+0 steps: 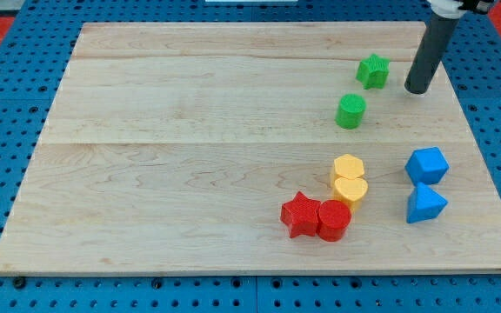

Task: Separate the green blocks from group of blocks

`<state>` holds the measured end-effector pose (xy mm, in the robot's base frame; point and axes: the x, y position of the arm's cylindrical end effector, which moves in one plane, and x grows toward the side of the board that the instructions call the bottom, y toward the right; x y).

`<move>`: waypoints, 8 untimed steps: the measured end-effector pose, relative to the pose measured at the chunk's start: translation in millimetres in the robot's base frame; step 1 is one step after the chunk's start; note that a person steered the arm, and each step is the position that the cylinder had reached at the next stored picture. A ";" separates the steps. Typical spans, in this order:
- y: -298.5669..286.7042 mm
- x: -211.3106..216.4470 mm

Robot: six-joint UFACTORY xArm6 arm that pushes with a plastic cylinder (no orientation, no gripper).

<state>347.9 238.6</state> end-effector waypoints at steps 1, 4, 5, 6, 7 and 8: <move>0.7 -18.3; -17.0 -53.3; -26.5 -53.3; -33.9 -53.3; -46.3 -53.3; -68.3 -53.4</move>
<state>294.6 170.3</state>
